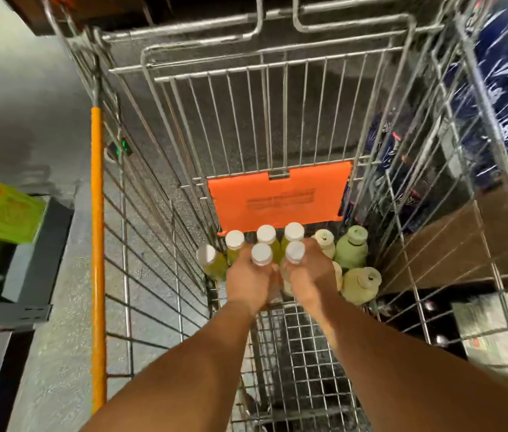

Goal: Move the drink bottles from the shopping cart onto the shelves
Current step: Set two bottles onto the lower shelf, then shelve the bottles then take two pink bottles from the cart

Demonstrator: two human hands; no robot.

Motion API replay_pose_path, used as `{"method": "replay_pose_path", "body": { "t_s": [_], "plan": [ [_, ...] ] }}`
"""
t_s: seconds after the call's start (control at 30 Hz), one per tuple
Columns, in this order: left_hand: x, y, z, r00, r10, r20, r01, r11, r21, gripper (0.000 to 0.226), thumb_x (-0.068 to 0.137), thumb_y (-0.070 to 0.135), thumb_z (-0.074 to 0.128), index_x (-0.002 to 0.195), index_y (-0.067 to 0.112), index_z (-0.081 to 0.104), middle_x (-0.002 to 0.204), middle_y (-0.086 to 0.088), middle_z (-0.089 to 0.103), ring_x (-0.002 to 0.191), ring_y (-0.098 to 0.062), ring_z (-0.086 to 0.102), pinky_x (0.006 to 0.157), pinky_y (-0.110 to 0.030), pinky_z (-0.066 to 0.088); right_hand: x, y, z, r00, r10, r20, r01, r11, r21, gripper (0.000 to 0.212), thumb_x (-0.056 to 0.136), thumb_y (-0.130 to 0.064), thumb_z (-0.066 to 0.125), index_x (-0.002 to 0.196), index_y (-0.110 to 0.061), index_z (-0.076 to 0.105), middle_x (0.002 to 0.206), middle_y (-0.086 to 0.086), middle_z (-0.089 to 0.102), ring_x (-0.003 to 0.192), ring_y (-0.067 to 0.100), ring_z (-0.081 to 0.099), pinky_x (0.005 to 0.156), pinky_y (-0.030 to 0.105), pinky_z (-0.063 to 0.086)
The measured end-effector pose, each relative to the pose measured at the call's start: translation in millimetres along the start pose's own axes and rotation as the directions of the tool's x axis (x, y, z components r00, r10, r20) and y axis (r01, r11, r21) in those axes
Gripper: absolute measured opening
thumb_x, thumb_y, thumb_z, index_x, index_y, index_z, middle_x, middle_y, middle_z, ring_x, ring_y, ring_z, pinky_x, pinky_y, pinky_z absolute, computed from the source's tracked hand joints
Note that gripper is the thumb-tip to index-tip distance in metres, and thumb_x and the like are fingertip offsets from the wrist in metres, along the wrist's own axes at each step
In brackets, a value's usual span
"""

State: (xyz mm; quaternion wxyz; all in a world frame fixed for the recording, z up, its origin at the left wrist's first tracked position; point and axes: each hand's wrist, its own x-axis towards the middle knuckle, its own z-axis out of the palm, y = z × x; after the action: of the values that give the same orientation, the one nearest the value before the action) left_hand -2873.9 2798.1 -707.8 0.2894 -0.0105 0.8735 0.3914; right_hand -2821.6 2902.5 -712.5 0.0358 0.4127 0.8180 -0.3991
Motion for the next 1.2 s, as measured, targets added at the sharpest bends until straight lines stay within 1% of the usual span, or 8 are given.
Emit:
{"method": "replay_pose_path", "body": {
  "t_s": [0.2, 0.33, 0.53, 0.63, 0.73, 0.93, 1.03, 1.2],
  "plan": [
    [-14.8, 18.2, -21.0, 0.997, 0.072, 0.005, -0.072, 0.995, 0.075, 0.045, 0.082, 0.020, 0.067, 0.124, 0.025, 0.052, 0.107, -0.001, 0.070, 0.099, -0.029, 0.065, 0.085, -0.040, 0.054, -19.1, -22.2, -17.5, 1.000, 0.013, -0.006, -0.012, 0.999, 0.051, 0.040, 0.078, -0.012, 0.069, 0.113, -0.015, 0.050, 0.097, 0.003, 0.058, 0.087, 0.023, 0.057, 0.061, 0.027, 0.042],
    [-36.7, 51.0, -55.6, 0.971, 0.236, -0.049, -0.223, 0.956, 0.189, 0.059, 0.085, 0.024, 0.067, 0.140, 0.019, 0.047, 0.129, -0.003, 0.060, 0.121, -0.026, 0.055, 0.100, -0.038, 0.046, -55.4, -50.4, -52.0, 0.986, -0.073, -0.149, 0.063, 0.996, -0.070, 0.045, 0.086, -0.028, 0.067, 0.123, -0.008, 0.049, 0.113, 0.012, 0.054, 0.104, 0.030, 0.053, 0.090, 0.037, 0.045],
    [-97.4, 107.8, -144.0, 0.847, 0.522, 0.099, -0.499, 0.718, 0.485, 0.059, 0.083, 0.039, 0.068, 0.138, 0.025, 0.053, 0.129, -0.004, 0.060, 0.122, -0.028, 0.050, 0.103, -0.036, 0.041, -139.2, -111.7, -121.7, 0.938, -0.017, -0.346, -0.012, 0.996, -0.083, 0.034, 0.085, -0.045, 0.058, 0.110, -0.022, 0.051, 0.104, 0.000, 0.054, 0.098, 0.025, 0.056, 0.086, 0.041, 0.048],
    [-142.5, 138.4, -193.9, 0.769, 0.615, 0.174, -0.603, 0.608, 0.516, 0.051, 0.078, 0.035, 0.067, 0.129, 0.030, 0.060, 0.122, -0.004, 0.062, 0.119, -0.031, 0.051, 0.097, -0.040, 0.046, -198.4, -147.2, -155.4, 0.895, -0.017, -0.446, -0.002, 0.999, -0.041, 0.037, 0.086, -0.041, 0.058, 0.116, -0.020, 0.054, 0.110, 0.004, 0.055, 0.105, 0.027, 0.056, 0.091, 0.040, 0.047],
    [-197.7, 160.8, -239.9, 0.700, 0.680, 0.220, -0.680, 0.540, 0.496, 0.059, 0.082, 0.041, 0.066, 0.138, 0.028, 0.053, 0.134, -0.003, 0.056, 0.126, -0.031, 0.046, 0.103, -0.045, 0.043, -268.1, -179.7, -179.9, 0.808, -0.023, -0.588, -0.017, 0.998, -0.062, 0.043, 0.088, -0.042, 0.060, 0.120, -0.014, 0.057, 0.115, 0.009, 0.059, 0.109, 0.030, 0.056, 0.094, 0.039, 0.046],
    [-330.1, 198.2, -294.2, 0.444, 0.804, 0.395, -0.822, 0.191, 0.536, 0.053, 0.082, 0.053, 0.062, 0.130, 0.030, 0.059, 0.128, -0.002, 0.060, 0.121, -0.030, 0.053, 0.096, -0.047, 0.048, -425.7, -216.0, -229.6, 0.682, 0.045, -0.730, -0.209, 0.969, -0.135, 0.040, 0.084, -0.045, 0.057, 0.115, -0.018, 0.058, 0.115, 0.008, 0.058, 0.112, 0.033, 0.053, 0.092, 0.045, 0.046],
    [-406.6, 213.9, -291.5, 0.314, 0.806, 0.502, -0.891, 0.068, 0.449, 0.046, 0.079, 0.052, 0.063, 0.120, 0.030, 0.064, 0.118, -0.002, 0.063, 0.115, -0.031, 0.058, 0.091, -0.046, 0.051, -508.5, -200.7, -259.9, 0.627, 0.069, -0.776, -0.341, 0.920, -0.194, 0.041, 0.086, -0.047, 0.055, 0.114, -0.017, 0.056, 0.114, 0.008, 0.058, 0.112, 0.032, 0.054, 0.089, 0.043, 0.047],
    [-549.5, 219.4, -259.8, 0.038, 0.804, 0.593, -0.960, -0.135, 0.245, 0.053, 0.076, 0.052, 0.067, 0.125, 0.032, 0.062, 0.122, -0.002, 0.064, 0.116, -0.029, 0.058, 0.090, -0.042, 0.050, -659.4, -154.9, -299.9, 0.470, 0.220, -0.855, -0.492, 0.869, -0.047, 0.036, 0.085, -0.044, 0.056, 0.112, -0.019, 0.056, 0.115, 0.008, 0.058, 0.112, 0.033, 0.054, 0.088, 0.044, 0.046]
  ]
}}
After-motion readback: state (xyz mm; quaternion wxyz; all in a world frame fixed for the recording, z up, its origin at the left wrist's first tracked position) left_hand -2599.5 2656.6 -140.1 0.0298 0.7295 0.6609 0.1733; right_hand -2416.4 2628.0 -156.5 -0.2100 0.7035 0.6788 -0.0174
